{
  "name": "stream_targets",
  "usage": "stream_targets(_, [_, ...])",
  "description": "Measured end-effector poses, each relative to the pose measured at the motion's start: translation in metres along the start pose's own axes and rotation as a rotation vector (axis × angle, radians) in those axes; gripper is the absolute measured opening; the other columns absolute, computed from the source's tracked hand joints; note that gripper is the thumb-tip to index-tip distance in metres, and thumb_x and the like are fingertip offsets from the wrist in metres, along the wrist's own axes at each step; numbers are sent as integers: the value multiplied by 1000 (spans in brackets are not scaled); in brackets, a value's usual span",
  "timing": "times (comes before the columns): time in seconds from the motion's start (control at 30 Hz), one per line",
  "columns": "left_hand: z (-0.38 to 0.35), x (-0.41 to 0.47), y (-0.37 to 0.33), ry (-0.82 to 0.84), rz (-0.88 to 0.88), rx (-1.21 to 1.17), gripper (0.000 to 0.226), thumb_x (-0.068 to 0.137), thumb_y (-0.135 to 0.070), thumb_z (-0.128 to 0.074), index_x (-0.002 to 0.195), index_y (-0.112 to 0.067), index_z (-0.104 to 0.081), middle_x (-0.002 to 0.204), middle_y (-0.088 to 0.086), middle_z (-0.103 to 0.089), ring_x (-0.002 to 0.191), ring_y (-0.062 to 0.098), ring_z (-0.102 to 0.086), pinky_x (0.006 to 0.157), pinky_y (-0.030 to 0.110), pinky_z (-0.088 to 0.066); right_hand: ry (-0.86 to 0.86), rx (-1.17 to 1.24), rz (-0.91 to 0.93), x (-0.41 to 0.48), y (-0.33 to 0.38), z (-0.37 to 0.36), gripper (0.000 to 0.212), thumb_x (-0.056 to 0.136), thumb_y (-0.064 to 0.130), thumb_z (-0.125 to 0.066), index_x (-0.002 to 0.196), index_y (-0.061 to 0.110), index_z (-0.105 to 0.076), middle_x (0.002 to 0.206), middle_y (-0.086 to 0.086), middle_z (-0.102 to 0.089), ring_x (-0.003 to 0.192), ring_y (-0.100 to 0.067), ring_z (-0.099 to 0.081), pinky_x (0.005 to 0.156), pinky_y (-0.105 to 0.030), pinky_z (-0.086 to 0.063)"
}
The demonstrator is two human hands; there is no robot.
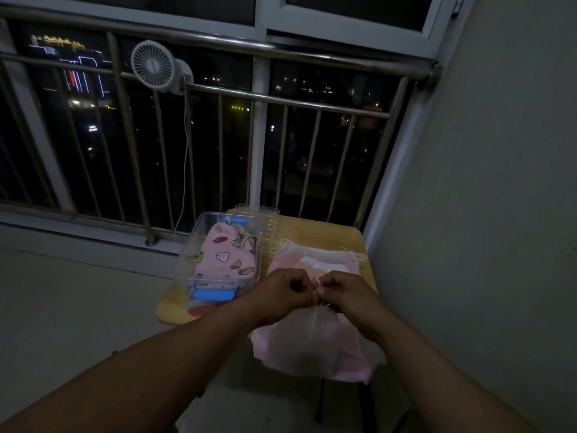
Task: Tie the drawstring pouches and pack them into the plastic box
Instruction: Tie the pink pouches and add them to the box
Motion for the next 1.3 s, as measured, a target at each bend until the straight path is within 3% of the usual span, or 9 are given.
stream_targets(0.13, [0,-2,2,-22,13,19,12,94,-33,-73,97,-25,-65,91,-6,-66,82,3,-62,70,17,-49,23,24,-5,0,0,1,12,100,19,-64,98,19,-76,94,-2,-78,88,-16,-72,75,-26,-54])
stream_targets(0.23, [-1,-4,2,-18,25,67,15,96,-38,-68,102,-24,-67,96,-3,-68,91,12,-65,77,26,-55,26,-17,14,1,1,0,13,100,19,-63,98,19,-76,93,0,-78,86,-12,-72,72,-21,-53])
stream_targets(0.4, [-5,-3,2,-37,31,110,23,100,-38,-62,100,-15,-67,93,6,-68,88,22,-66,81,37,-57,-34,-145,101,0,4,-5,12,100,18,-65,97,21,-76,87,7,-76,77,4,-67,65,-9,-46])
stream_targets(0.57, [-10,-1,5,-108,14,154,11,100,-29,-62,104,-19,-65,93,1,-67,86,15,-64,78,33,-55,-89,-247,177,3,4,-11,11,98,16,-66,97,22,-75,90,9,-74,83,6,-65,70,-7,-45])
stream_targets(0.73, [-12,1,1,-105,82,50,19,102,-31,-59,100,-16,-71,91,5,-69,84,20,-66,78,37,-56,-149,-245,193,5,1,-13,12,100,18,-63,99,27,-72,97,12,-71,92,2,-63,78,-14,-45])
stream_targets(0.87, [-7,-2,-2,-26,139,-141,19,103,-32,-59,102,-16,-69,93,1,-70,83,12,-66,69,22,-51,-151,-96,137,2,-2,-9,13,102,22,-59,97,26,-71,95,8,-71,95,-8,-65,83,-24,-50])
stream_targets(1.03, [-6,-2,-1,-17,164,-129,23,104,-39,-55,101,-18,-65,98,7,-68,91,21,-65,79,33,-55,-198,-12,80,3,-3,-7,17,105,25,-52,97,19,-66,92,-3,-68,86,-19,-62,74,-30,-47])
stream_targets(1.17, [-2,-6,3,-52,133,-149,20,107,-32,-49,104,-16,-61,100,4,-68,89,16,-68,71,24,-56,-362,0,22,8,-13,5,18,103,25,-55,90,27,-68,91,-1,-70,85,-21,-62,72,-35,-48])
stream_targets(1.3, [-1,-6,4,-73,135,-126,19,108,-32,-48,102,-18,-60,98,3,-67,85,14,-68,70,23,-55,-406,43,-18,10,-17,4,16,100,24,-59,89,30,-69,91,2,-71,87,-24,-64,71,-35,-49])
Point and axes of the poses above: each hand's wrist, its own x-axis towards the middle knuckle, its own z-axis out of the back of the hand, y = z × x, the point moved 3 cm from there along x, towards the middle knuckle
